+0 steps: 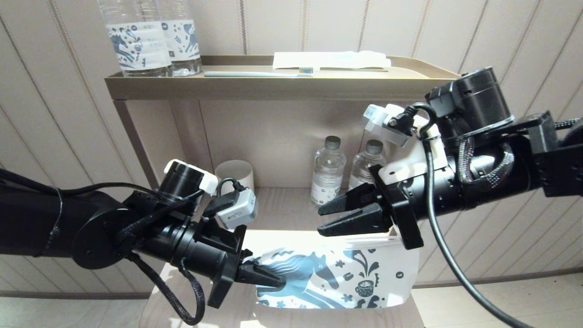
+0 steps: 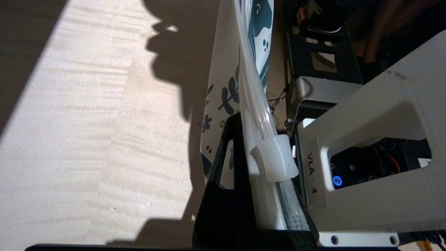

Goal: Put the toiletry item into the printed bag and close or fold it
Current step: Hand it to the other hand

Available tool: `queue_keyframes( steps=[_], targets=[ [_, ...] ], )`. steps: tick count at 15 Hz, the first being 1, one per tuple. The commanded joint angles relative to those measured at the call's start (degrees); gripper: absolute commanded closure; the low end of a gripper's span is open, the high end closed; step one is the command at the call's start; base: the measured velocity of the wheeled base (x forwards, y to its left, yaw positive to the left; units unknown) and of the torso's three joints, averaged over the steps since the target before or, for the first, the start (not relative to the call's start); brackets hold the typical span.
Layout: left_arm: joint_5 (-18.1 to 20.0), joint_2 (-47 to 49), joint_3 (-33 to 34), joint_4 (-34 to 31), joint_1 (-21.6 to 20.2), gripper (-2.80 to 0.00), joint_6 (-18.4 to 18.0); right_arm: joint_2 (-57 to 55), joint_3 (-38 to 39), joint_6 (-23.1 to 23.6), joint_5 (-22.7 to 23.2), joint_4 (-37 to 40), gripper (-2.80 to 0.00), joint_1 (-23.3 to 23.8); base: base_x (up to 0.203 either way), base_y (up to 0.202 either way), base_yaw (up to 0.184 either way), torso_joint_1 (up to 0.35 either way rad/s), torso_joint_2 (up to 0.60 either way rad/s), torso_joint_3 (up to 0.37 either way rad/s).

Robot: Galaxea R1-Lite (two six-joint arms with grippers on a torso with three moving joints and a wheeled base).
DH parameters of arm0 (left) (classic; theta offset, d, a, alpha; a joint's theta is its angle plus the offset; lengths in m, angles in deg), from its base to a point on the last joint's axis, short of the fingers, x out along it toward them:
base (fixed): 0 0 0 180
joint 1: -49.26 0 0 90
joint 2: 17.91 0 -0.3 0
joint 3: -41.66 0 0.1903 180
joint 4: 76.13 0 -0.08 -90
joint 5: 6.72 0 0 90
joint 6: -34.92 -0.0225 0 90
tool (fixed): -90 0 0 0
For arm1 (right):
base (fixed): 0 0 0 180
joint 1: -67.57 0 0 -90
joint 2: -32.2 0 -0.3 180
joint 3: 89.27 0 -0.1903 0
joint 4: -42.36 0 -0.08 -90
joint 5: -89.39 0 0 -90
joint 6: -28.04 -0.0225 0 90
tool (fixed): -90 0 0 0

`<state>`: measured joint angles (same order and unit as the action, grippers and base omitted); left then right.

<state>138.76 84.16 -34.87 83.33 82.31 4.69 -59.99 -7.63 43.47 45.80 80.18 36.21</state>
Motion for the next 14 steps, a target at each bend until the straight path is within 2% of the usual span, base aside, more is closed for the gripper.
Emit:
queue_keyframes(
  steps=[1, 3, 5, 9, 11, 12, 14],
  targets=[
    [0.24, -0.49, 0.17, 0.07, -0.03, 0.0, -0.17, 2.34, 0.7, -0.56, -0.37, 0.39, 0.0, 0.07, 0.0, 0.0, 0.0, 0.0, 0.0, 0.0],
    [0.24, -0.82, 0.08, 0.07, -0.35, 0.0, -0.17, 4.72, 0.72, -3.78, -4.53, 2.04, 0.0, 0.13, 0.0, 0.0, 0.0, 0.0, 0.0, 0.0],
    [0.16, -1.45, 0.08, -0.04, -0.35, 0.0, 0.0, 6.93, 0.46, -5.77, -7.2, 3.84, 0.0, 2.57, 0.0, 0.0, 0.0, 0.0, 0.0, 0.0],
    [-0.11, -2.02, 0.04, -0.46, -0.62, 0.0, -0.13, 8.41, -5.92, -6.24, -9.79, 19.37, 0.0, 10.34, 0.0, 0.0, 0.0, 0.0, 0.0, 0.0],
    [-0.11, -1.99, 0.08, -0.46, -1.06, 0.0, -0.17, 8.69, -5.8, -5.59, -10.32, 20.31, 0.0, 13.39, 0.0, 0.0, 0.0, 0.0, 0.0, 0.0],
    [-0.11, -1.88, 0.08, -0.46, -1.06, 0.0, -0.17, 8.9, -4.99, -4.11, -10.41, 20.9, -2.8, 14.3, 0.0, 0.0, 0.0, 0.0, 0.0, 0.0],
    [-0.2, -1.61, 0.12, -0.43, -1.06, 0.0, -0.26, 9.3, -4.38, -0.34, -10.54, 23.63, -2.8, 14.43, 0.0, 0.0, 0.0, 0.0, 0.0, 0.0]
  ],
)
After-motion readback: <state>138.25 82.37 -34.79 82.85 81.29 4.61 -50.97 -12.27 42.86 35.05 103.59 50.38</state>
